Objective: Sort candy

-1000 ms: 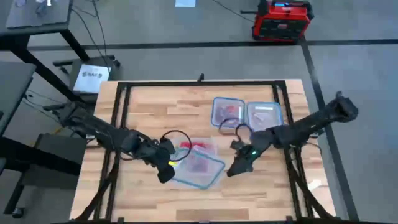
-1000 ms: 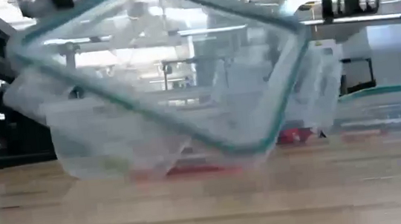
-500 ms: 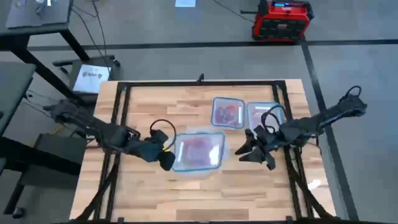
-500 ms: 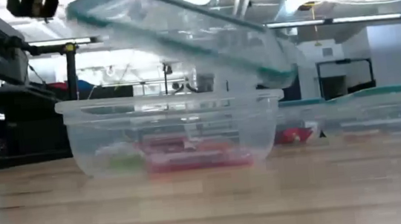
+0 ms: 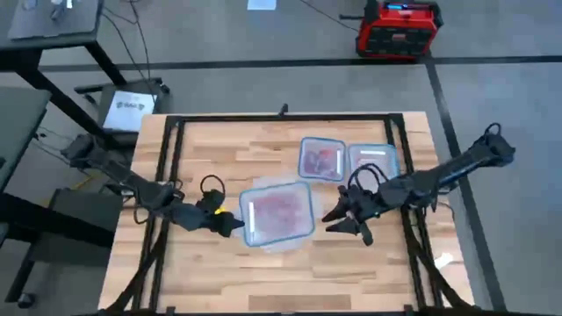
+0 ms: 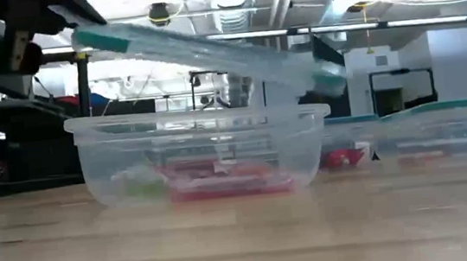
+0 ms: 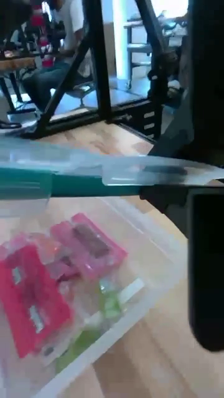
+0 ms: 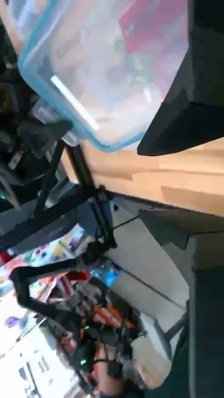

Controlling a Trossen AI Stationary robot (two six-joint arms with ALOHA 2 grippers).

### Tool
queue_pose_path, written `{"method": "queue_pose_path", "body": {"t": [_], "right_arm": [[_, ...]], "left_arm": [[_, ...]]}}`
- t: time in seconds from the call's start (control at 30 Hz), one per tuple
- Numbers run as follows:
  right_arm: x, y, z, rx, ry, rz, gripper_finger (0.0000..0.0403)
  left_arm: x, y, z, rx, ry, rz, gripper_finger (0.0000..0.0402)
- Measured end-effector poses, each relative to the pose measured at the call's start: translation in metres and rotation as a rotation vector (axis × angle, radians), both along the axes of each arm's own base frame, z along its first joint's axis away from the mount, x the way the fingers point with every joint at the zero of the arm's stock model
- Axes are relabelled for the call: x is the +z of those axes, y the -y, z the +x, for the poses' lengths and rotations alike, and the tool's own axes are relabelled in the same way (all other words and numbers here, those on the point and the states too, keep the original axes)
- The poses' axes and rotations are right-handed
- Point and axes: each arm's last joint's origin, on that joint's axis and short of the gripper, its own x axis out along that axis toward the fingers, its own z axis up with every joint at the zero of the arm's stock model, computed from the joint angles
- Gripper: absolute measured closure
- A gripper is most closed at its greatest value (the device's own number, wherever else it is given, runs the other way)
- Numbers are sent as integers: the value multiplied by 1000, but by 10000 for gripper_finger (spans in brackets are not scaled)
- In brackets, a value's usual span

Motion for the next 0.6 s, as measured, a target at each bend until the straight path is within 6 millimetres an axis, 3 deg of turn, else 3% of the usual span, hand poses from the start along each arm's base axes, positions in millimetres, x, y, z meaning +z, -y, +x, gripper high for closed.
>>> {"method": "queue_pose_path", "body": {"t": [0.27,0.6], "right_arm": [[-12,5,18,-54,-29,46,266],[-18,3,22,-53,-63,66,266]], "left_arm": [[-22,-4,-6,26,-52,22,401],[-6,-4,-12,34,63,3,401]]}}
